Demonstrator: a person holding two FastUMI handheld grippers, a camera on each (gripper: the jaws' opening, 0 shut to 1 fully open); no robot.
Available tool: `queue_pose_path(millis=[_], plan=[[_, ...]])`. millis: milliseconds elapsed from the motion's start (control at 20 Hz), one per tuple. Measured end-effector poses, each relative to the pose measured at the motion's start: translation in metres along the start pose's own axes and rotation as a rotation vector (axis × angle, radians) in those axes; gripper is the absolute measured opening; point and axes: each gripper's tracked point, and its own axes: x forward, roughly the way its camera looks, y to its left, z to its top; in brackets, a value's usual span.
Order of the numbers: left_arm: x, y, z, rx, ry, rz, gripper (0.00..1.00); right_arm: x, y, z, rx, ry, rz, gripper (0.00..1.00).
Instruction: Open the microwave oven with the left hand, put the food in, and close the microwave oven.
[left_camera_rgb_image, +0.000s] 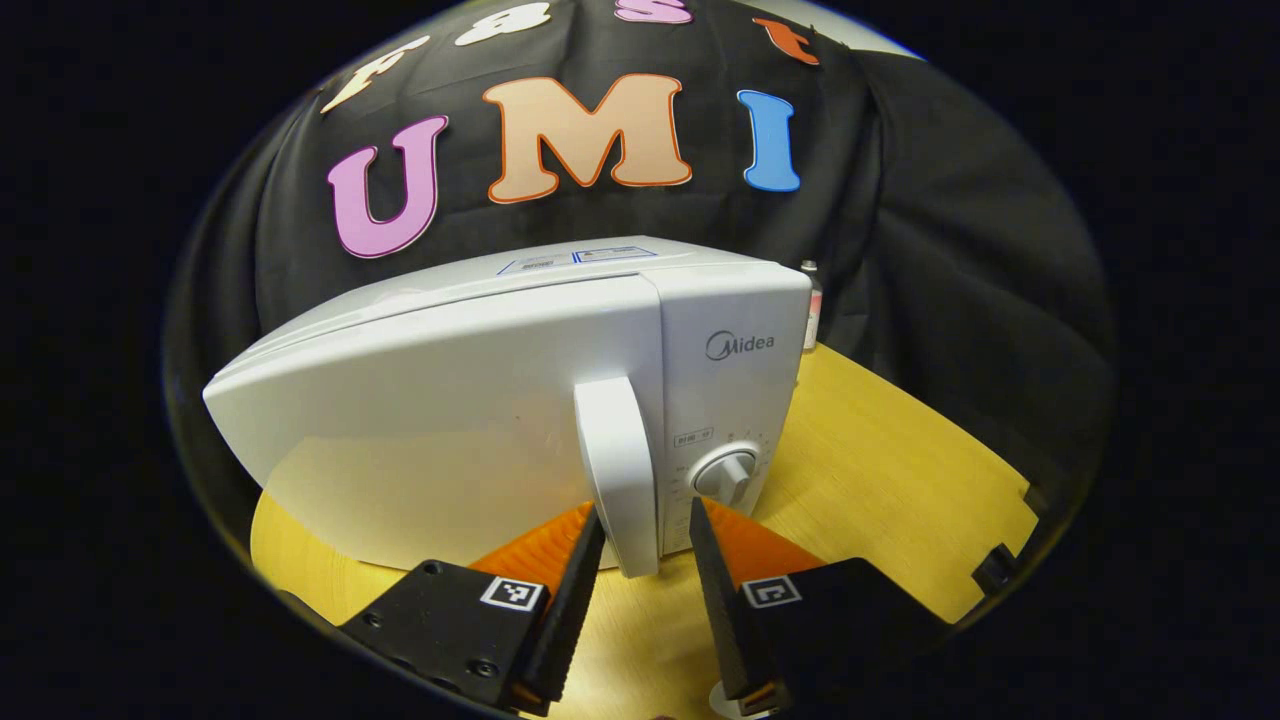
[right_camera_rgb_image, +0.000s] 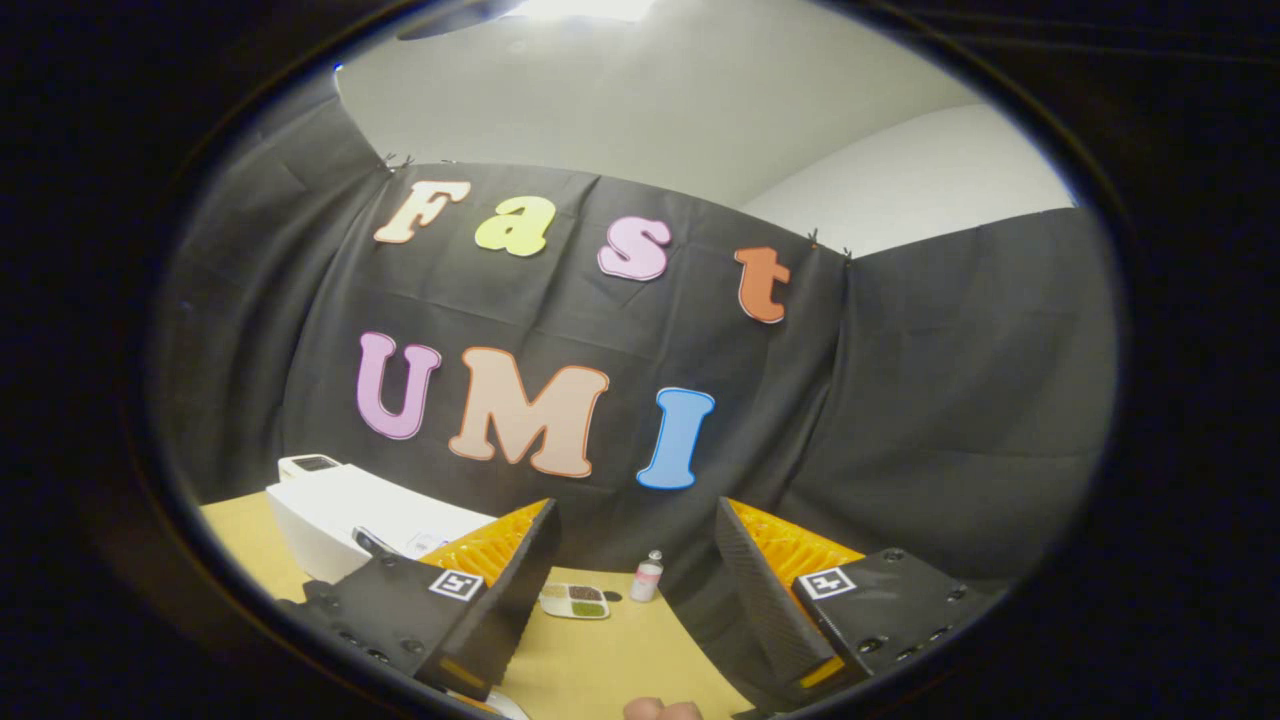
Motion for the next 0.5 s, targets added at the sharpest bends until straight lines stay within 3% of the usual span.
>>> queue_pose_path(millis=[100, 150, 300, 500], plan=[[0.0028, 0.0048, 0.0004, 0.009, -0.005, 0.014, 0.48, 0.0017, 0.0013, -0.0008, -0.002, 0.004, 0.002, 0.96], [0.0032, 0.0030, 0.0014, 0.011, -0.008, 0.005, 0.36, 0.0009, 0.0005, -0.0005, -0.005, 0.005, 0.002, 0.96], [0.0033, 0.0026, 0.0008, -0.007, -0.011, -0.010, 0.29, 0.0018, 0.0014, -0.0013, -0.015, 0.007, 0.002, 0.96], [0.0027, 0.0007, 0.0004, 0.020, -0.030, -0.020, 0.13, 0.0018, 0.0001, -0.0005, -0.022, 0.009, 0.001, 0.97]])
